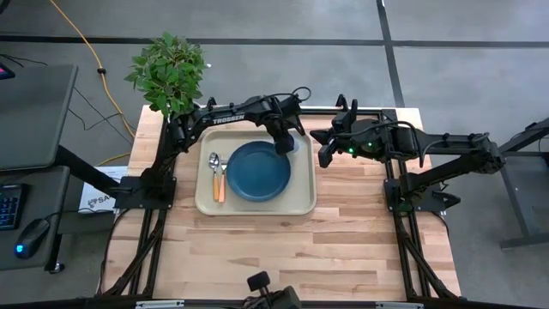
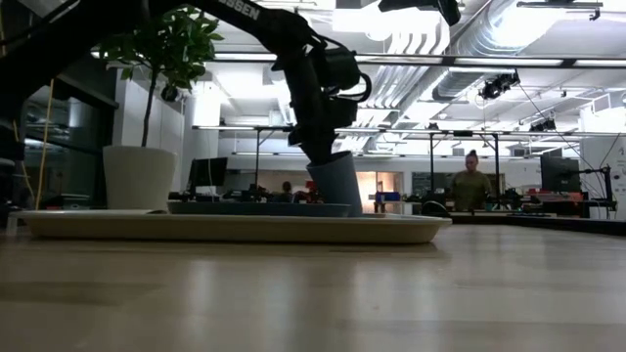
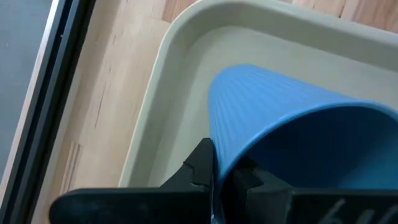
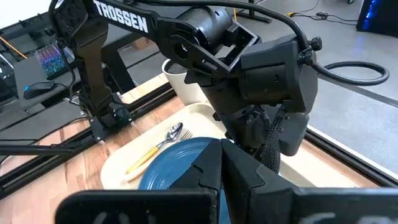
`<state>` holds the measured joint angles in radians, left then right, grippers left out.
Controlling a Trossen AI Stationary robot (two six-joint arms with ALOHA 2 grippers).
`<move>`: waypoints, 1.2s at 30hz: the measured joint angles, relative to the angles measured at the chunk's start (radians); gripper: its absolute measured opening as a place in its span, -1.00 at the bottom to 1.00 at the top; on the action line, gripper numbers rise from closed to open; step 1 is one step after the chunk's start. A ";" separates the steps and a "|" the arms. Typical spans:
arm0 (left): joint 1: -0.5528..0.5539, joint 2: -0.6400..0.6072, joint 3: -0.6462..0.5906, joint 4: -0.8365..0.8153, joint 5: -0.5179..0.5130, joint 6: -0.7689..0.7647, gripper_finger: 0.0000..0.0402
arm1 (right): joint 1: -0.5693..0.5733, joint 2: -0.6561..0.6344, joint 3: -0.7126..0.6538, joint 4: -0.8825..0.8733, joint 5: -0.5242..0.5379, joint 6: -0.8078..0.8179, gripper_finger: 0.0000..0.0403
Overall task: Pick and place plate/cup/fork/spoon on tray
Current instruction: Put the cup on the top right of the serving tray
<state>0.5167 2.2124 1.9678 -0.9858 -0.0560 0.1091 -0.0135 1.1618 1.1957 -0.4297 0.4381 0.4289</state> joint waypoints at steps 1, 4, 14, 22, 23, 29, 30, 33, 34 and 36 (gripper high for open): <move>0.000 0.001 0.000 0.000 0.002 0.000 -1.00 | 0.000 0.000 0.000 0.000 0.000 0.000 -1.00; 0.000 0.001 0.000 0.000 0.032 -0.001 -1.00 | 0.000 0.000 0.000 0.000 0.000 0.000 -1.00; 0.000 0.002 -0.001 0.001 0.053 0.026 -0.85 | 0.000 0.000 0.000 0.000 0.001 0.000 -1.00; 0.000 0.002 -0.001 0.032 0.053 0.041 -0.62 | 0.000 0.000 0.000 0.000 0.001 -0.001 -1.00; 0.000 0.002 -0.001 0.042 0.053 0.041 -0.59 | 0.000 0.000 0.000 0.000 0.001 -0.001 -1.00; 0.000 0.002 -0.001 0.085 0.057 0.044 -0.38 | 0.000 0.000 0.000 0.000 0.001 -0.002 -1.00; 0.000 0.002 -0.001 0.092 0.057 0.044 -0.35 | 0.000 0.000 0.000 0.000 0.001 -0.003 -1.00; 0.000 0.002 -0.001 0.106 0.057 0.044 -0.26 | 0.000 0.000 0.000 0.000 0.001 -0.003 -1.00; 0.000 0.002 -0.001 0.113 0.057 0.044 -0.23 | 0.000 0.000 0.000 0.000 0.001 -0.003 -1.00; 0.001 0.002 -0.001 0.122 0.057 0.044 -0.19 | 0.000 0.000 0.000 0.000 0.001 -0.008 -1.00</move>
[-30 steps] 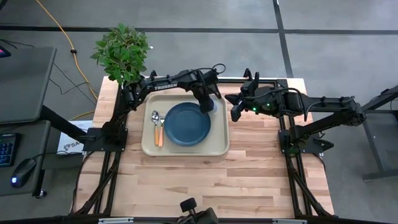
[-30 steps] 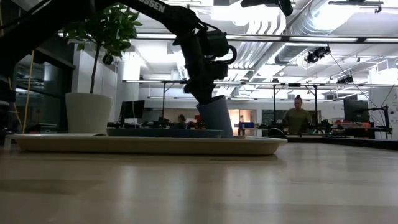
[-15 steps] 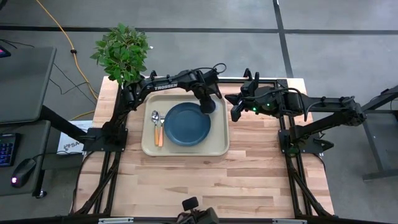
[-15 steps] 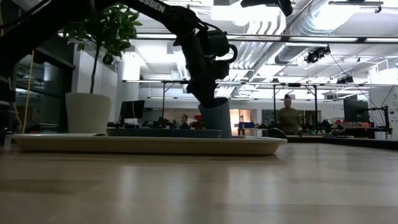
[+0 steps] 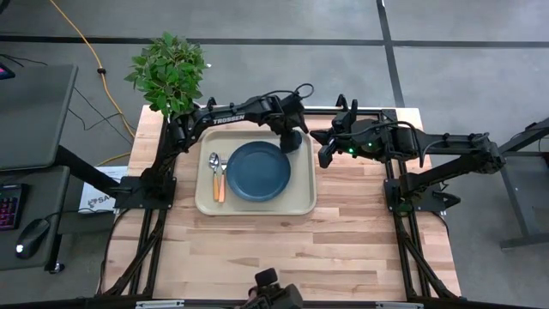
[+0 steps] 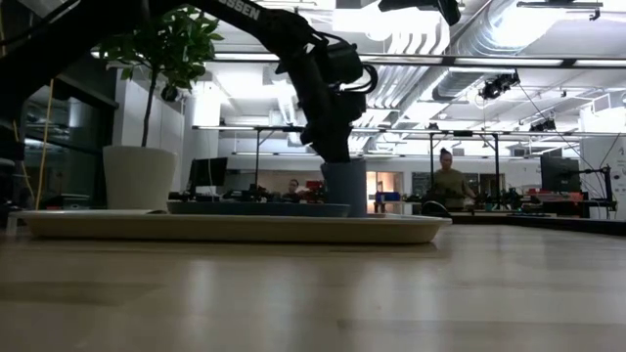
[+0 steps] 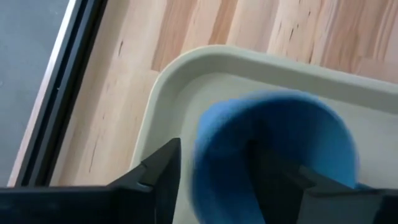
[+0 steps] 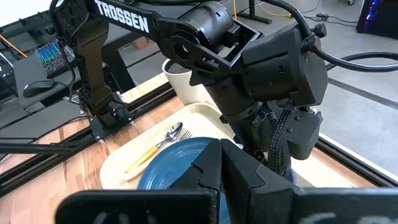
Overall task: Pick and place plate/cup/fork/spoon on tray
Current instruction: Put the cup on the top right of the serving tray, then return to home position
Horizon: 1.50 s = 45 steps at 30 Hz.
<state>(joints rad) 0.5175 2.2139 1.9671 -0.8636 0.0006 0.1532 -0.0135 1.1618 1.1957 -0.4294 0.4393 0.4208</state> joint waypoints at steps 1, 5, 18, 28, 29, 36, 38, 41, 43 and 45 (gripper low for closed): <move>0.000 0.000 0.003 0.000 0.000 0.000 -0.17 | 0.000 0.000 0.000 0.000 0.000 -0.001 -1.00; 0.001 -0.001 0.031 0.000 0.000 0.000 -0.11 | 0.000 0.000 0.000 0.000 0.000 -0.003 -1.00; 0.006 -0.005 0.253 -0.124 -0.003 -0.075 -0.08 | 0.000 0.000 0.000 0.000 0.000 -0.038 -1.00; -0.046 -0.215 0.164 -0.073 0.164 -0.199 -0.24 | 0.000 -0.090 0.000 -0.052 -0.057 -0.150 -1.00; -0.061 -0.251 0.122 -0.038 0.164 -0.211 -0.30 | 0.000 -0.104 0.000 -0.076 -0.066 -0.158 -1.00; -0.221 -0.622 -0.351 0.434 0.135 -0.318 -0.83 | 0.001 -0.202 0.000 -0.232 -0.130 -0.171 -1.00; -0.285 -0.721 -0.485 0.565 0.121 -0.342 -0.95 | 0.001 -0.218 0.000 -0.237 -0.159 -0.186 -1.00; -0.377 -0.855 -0.655 0.726 0.070 -0.336 -0.95 | 0.001 -0.230 0.000 -0.228 -0.207 -0.204 -1.00; -0.429 -0.931 -0.751 0.809 0.006 -0.344 -0.95 | 0.001 -0.230 0.000 -0.213 -0.214 -0.205 -1.00; -0.469 -0.997 -0.837 0.887 -0.034 -0.356 -0.98 | 0.001 -0.227 0.000 -0.196 -0.231 -0.204 -1.00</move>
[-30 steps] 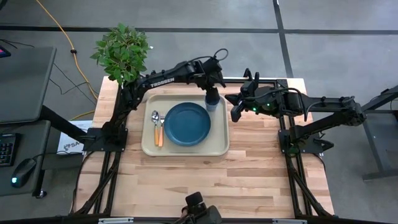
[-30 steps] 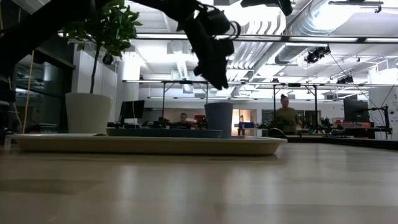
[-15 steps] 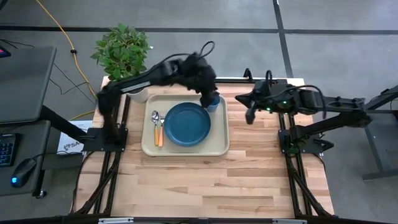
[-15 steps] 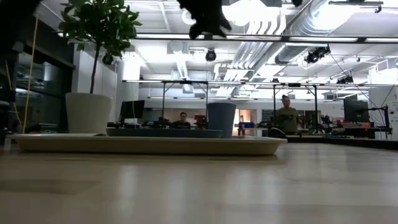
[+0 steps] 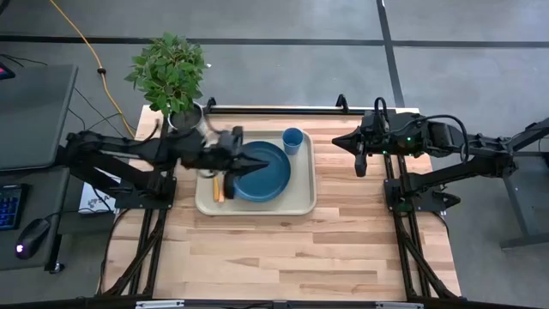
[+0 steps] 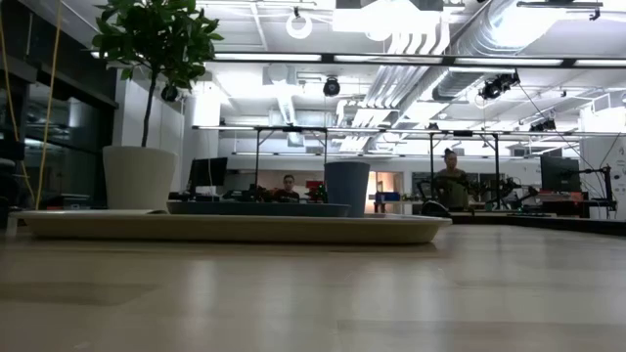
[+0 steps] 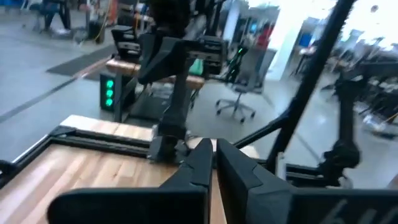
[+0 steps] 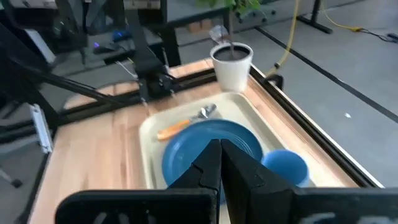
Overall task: Pick and place plate/cup/fork/spoon on tray
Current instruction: Return to home position
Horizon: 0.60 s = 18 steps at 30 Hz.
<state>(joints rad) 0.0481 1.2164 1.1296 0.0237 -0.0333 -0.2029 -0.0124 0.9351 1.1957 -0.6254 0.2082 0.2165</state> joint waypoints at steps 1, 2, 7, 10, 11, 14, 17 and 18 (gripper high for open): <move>-0.015 -0.033 -0.040 0.032 -0.010 -0.002 -0.99 | 0.000 0.002 0.000 0.015 -0.012 -0.001 -1.00; -0.028 -0.066 -0.081 0.074 -0.012 -0.003 -0.99 | 0.000 0.003 0.000 0.026 -0.027 -0.006 -1.00; -0.060 -0.234 -0.250 0.177 0.000 -0.031 -1.00 | 0.000 0.013 0.000 0.076 -0.053 -0.015 -1.00; -0.075 -0.339 -0.320 0.185 0.001 -0.030 -1.00 | 0.000 0.018 0.001 0.083 -0.051 -0.009 -1.00; -0.078 -0.374 -0.341 0.187 0.006 -0.030 -1.00 | 0.000 0.021 0.001 0.085 -0.049 -0.004 -1.00; -0.083 -0.468 -0.389 0.183 0.031 -0.007 -1.00 | 0.000 0.027 0.001 0.072 -0.048 0.000 -1.00; -0.082 -0.548 -0.429 0.182 0.053 0.017 -1.00 | 0.000 0.030 0.001 0.066 -0.048 0.033 -1.00; -0.082 -0.569 -0.440 0.182 0.054 0.021 -1.00 | 0.000 0.032 0.001 0.066 -0.048 0.050 -1.00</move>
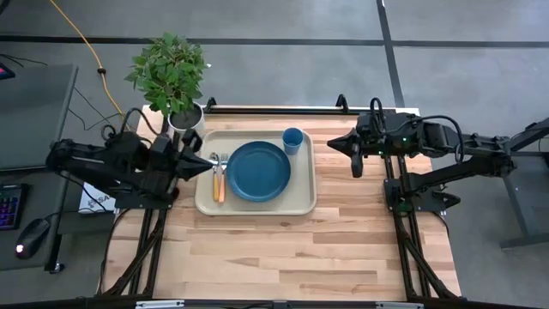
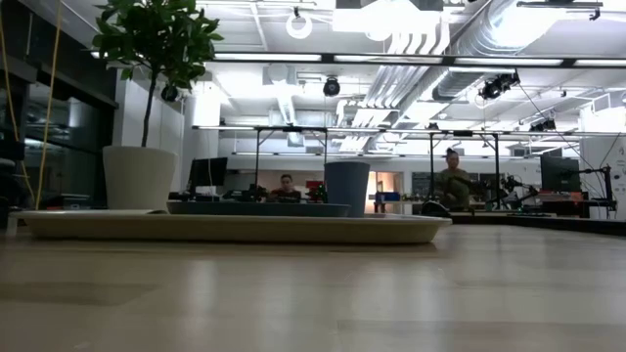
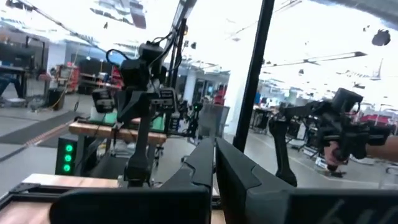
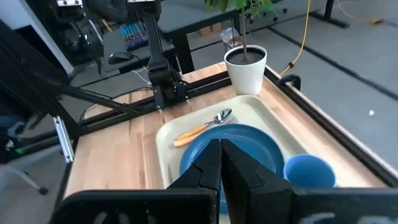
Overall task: Pick and place plate/cup/fork/spoon on tray
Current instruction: Return to home position
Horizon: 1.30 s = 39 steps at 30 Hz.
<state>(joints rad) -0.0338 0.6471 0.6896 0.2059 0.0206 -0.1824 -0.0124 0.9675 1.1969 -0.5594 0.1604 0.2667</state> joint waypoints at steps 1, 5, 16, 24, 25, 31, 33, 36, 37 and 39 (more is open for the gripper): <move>0.000 -0.021 -0.010 -0.004 0.002 0.002 -1.00 | 0.000 0.001 0.000 -0.001 0.000 0.018 -1.00; 0.000 -0.085 -0.058 -0.007 0.021 -0.004 -1.00 | 0.000 0.003 0.000 0.000 0.000 0.063 -1.00; 0.015 -0.143 -0.247 0.184 0.111 -0.074 -1.00 | 0.000 0.004 0.000 -0.001 -0.014 0.073 -1.00; 0.222 -0.165 -0.284 0.133 0.259 -0.146 -1.00 | 0.000 0.004 0.000 -0.019 -0.022 0.069 -1.00; 0.245 -0.180 -0.284 0.123 0.273 -0.162 -1.00 | 0.000 0.004 0.000 -0.021 -0.022 0.071 -1.00; 0.267 -0.285 -0.284 0.014 0.281 -0.260 -1.00 | 0.000 0.004 0.000 -0.020 -0.023 0.073 -1.00; 0.234 -0.317 -0.283 -0.010 0.233 -0.257 -1.00 | 0.000 0.004 0.000 -0.020 -0.022 0.071 -1.00; 0.171 -0.356 -0.283 -0.036 0.139 -0.225 -1.00 | 0.000 0.004 0.000 -0.020 -0.022 0.074 -1.00; 0.147 -0.362 -0.283 -0.047 0.109 -0.215 -1.00 | 0.000 0.004 0.000 -0.020 -0.022 0.074 -1.00; 0.101 -0.367 -0.283 -0.079 0.046 -0.192 -1.00 | 0.000 0.004 0.000 -0.018 -0.022 0.075 -1.00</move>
<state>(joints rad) 0.0673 0.2796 0.4068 0.1268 0.0664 -0.3748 -0.0124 0.9710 1.1969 -0.5770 0.1383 0.3416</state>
